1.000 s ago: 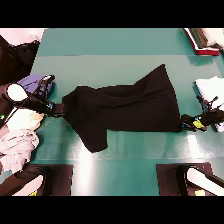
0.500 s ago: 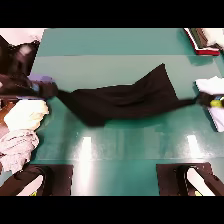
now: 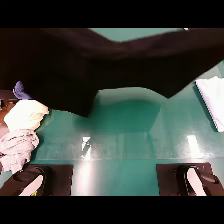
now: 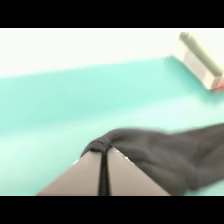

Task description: Fold the shirts.

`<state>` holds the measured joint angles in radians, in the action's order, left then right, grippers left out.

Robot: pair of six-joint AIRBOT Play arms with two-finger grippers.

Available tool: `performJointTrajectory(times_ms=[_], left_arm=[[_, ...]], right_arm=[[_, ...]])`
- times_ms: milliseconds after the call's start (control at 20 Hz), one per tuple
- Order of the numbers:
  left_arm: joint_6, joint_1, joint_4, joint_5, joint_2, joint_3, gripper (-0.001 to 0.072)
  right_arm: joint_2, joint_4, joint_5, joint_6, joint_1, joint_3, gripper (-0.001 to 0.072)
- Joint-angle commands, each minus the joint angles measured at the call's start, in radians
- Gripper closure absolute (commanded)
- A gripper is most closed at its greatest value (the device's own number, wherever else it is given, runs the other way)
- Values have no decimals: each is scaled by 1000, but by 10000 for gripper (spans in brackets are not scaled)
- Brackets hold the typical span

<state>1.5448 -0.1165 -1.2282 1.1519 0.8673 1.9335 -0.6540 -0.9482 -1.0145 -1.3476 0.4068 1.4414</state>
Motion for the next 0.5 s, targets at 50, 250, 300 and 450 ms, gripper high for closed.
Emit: performJointTrajectory(times_ms=[50, 250, 300, 450], left_arm=[[0, 1, 119, 0, -2, 256, 685], [0, 1, 346, -7, -2, 284, 685], [0, 1, 359, -4, -2, 284, 685], [-6, 1, 231, 56, 0, 257, 686]], right_arm=[[46, -44, -33, 22, 1, 197, 700], [-25, -203, -206, -24, 0, 417, 700], [-58, -239, -258, -63, 0, 471, 700], [-203, -283, -482, -168, 0, 623, 701]])
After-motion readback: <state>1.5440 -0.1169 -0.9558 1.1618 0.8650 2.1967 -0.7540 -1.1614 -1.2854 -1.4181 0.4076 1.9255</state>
